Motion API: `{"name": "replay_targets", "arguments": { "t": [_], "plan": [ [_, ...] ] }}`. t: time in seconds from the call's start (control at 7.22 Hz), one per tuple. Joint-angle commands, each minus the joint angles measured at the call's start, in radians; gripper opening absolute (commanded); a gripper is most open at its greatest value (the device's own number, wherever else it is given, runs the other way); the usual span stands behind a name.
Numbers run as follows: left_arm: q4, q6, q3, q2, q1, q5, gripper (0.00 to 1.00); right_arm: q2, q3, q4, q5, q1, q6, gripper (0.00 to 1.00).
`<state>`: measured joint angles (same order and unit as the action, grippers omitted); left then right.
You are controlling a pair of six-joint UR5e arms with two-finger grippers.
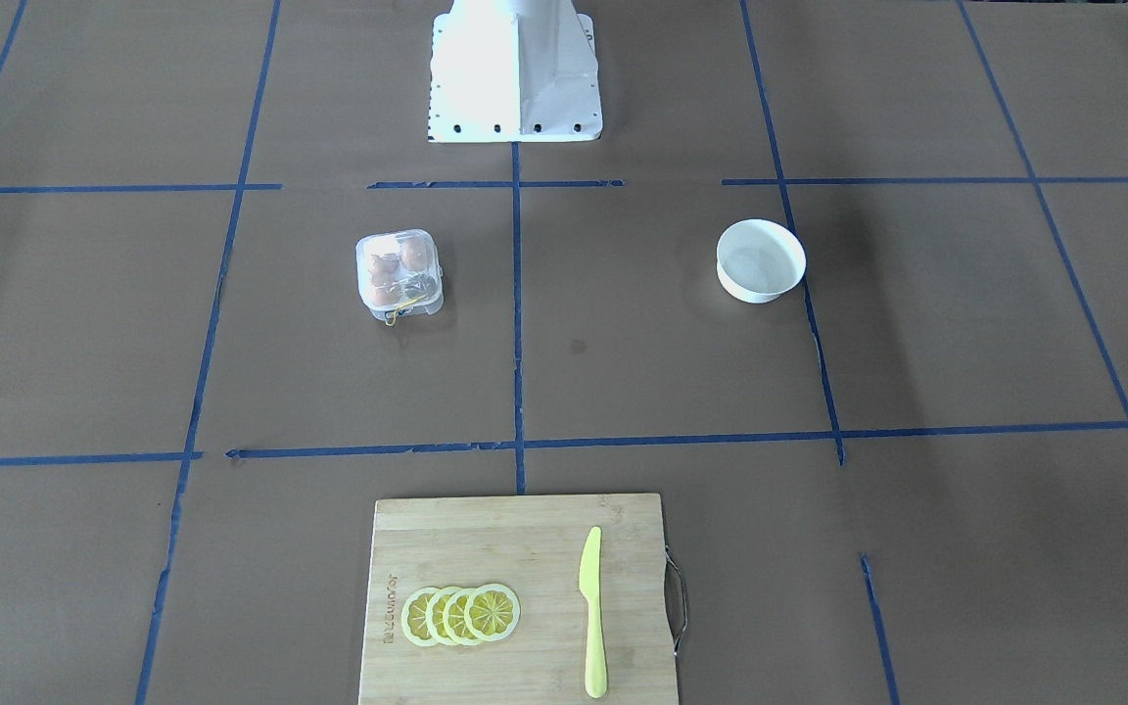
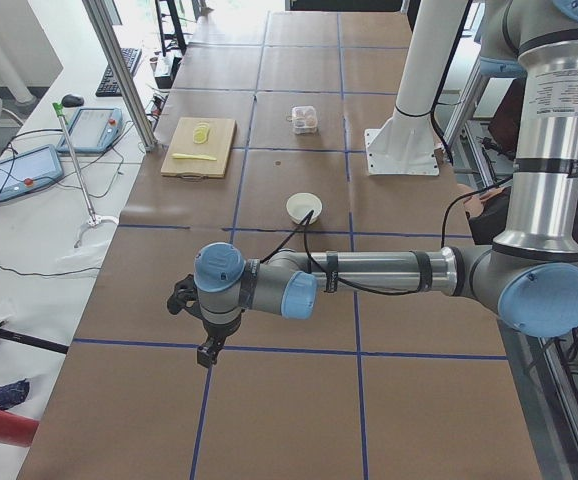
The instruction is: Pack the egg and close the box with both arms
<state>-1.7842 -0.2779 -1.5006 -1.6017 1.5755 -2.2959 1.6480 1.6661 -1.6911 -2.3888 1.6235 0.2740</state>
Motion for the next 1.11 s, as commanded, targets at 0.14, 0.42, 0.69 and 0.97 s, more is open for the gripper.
{"name": "replay_targets", "arguments": {
  "t": [0.14,0.42,0.69,0.97],
  "plan": [
    [0.0,0.073,0.0,0.0,-0.002,-0.002,1.0,-0.007,-0.013,0.014,-0.024,0.053,-0.1,1.0],
    [-0.014,0.123,0.002,-0.006,-0.006,-0.005,1.0,-0.002,-0.02,0.062,-0.001,0.053,-0.16,1.0],
    [-0.084,0.222,-0.004,-0.004,-0.006,-0.005,1.0,0.003,-0.025,0.084,0.026,0.052,-0.163,1.0],
    [-0.159,0.298,-0.003,-0.003,-0.006,-0.007,1.0,0.006,-0.026,0.084,0.022,0.052,-0.168,1.0]
  ]
}}
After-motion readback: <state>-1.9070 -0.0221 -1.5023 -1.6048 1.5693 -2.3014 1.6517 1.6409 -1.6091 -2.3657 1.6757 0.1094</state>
